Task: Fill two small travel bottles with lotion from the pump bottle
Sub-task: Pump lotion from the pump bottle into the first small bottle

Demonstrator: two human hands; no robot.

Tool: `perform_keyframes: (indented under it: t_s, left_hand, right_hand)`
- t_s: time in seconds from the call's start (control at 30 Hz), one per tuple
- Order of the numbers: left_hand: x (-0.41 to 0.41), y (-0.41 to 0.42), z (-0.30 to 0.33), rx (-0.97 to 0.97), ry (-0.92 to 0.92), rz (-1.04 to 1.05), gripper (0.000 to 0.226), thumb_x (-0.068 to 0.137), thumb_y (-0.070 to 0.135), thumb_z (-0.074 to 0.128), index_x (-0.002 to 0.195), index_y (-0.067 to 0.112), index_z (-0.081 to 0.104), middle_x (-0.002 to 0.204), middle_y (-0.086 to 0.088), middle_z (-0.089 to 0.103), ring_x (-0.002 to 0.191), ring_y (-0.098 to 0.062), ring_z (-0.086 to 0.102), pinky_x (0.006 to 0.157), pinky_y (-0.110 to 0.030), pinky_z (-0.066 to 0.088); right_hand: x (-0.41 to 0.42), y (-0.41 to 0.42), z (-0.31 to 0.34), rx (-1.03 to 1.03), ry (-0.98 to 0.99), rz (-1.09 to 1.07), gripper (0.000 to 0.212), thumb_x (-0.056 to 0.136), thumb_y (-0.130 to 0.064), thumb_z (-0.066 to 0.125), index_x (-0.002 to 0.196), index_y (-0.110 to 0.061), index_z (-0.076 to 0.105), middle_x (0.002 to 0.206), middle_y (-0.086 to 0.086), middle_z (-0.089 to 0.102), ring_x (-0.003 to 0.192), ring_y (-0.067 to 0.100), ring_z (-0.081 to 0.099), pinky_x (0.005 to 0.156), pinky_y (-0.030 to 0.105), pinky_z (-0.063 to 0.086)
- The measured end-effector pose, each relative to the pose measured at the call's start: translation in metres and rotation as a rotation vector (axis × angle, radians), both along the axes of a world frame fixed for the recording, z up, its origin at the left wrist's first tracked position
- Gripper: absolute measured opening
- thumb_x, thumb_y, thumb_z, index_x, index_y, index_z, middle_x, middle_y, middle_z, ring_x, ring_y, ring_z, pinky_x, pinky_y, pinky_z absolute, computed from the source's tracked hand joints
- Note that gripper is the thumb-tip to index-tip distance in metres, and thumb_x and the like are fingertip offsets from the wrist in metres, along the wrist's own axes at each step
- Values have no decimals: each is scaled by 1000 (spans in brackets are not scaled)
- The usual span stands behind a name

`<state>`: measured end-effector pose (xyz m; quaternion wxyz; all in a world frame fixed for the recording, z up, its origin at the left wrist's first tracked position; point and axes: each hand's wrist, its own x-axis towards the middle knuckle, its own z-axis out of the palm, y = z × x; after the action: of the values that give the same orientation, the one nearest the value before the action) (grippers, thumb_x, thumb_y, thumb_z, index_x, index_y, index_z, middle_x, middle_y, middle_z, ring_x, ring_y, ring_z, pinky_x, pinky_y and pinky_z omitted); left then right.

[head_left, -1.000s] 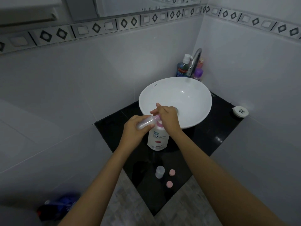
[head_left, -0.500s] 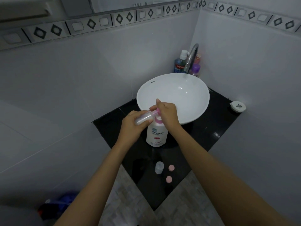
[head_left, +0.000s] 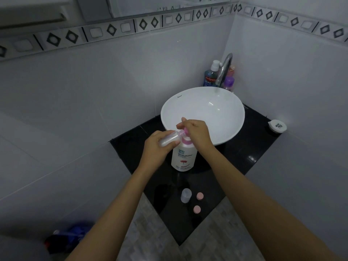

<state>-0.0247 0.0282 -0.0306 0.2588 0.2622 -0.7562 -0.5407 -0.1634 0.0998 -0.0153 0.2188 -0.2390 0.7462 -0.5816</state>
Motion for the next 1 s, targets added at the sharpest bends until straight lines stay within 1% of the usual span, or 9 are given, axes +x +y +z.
perform_keyframes:
  t_s: [0.1,0.23,0.37,0.5,0.57,0.67,0.77,0.87,1.0]
  left_hand:
    - [-1,-1,3,-13,-9,4,34,82,27,73,116,24,68,100,4,62,88,1,60,66,-6,45]
    - [-1,-1,1,-14,-10,1,34,82,27,72,115,24,68,96,6,61,83,11,58,65,0,43]
    - [-3,0,-2,-4,-30,3,33,82,29,72,115,25,68,97,9,61,84,10,59,64,-6,44]
    - [0,1,-8,-10,-63,-8,36,82,29,72,117,23,67,98,8,61,86,2,59,65,-9,43]
    - [1,2,-8,-27,-60,-13,34,82,30,71,116,24,67,99,6,62,86,3,59,66,-4,45]
    - [0,4,-5,-39,-37,-11,29,81,31,72,110,27,67,103,7,65,89,5,60,67,-5,45]
    - [-1,4,0,-51,-36,-5,28,81,32,72,107,27,65,103,11,66,92,4,60,69,-10,43]
    - [0,3,1,-62,-61,-1,25,80,32,73,103,31,62,95,20,64,89,14,57,65,-7,42]
    - [1,4,-2,-65,-71,-5,27,78,33,74,102,29,62,92,18,64,86,3,60,67,-12,44]
  right_hand:
    - [4,-2,2,-52,-18,-33,36,95,-27,51,84,-1,74,87,14,74,79,16,66,71,18,48]
    - [7,-2,-5,-33,-1,-56,40,97,-27,47,84,-1,74,84,14,72,75,16,64,58,6,45]
    - [6,-4,-10,-14,11,-55,37,97,-28,46,86,-8,74,78,-1,67,75,8,60,51,0,41]
    - [9,0,-20,8,24,-10,37,97,-31,45,90,-9,74,83,1,68,79,12,62,69,24,56]
    - [8,0,-18,44,62,3,38,97,-32,46,85,-8,73,76,0,66,77,15,62,74,31,53]
    - [4,0,-11,76,124,14,37,97,-32,46,79,-12,72,72,-7,65,72,5,60,68,19,45]
    - [4,1,-4,15,113,5,34,96,-34,48,92,-10,73,86,-2,71,80,5,63,66,9,44]
    - [5,2,2,-54,55,-33,35,97,-33,47,98,-9,71,94,8,72,85,16,66,72,19,50]
    - [8,3,3,-48,41,-7,33,96,-27,50,91,-3,72,88,14,73,80,16,65,76,22,47]
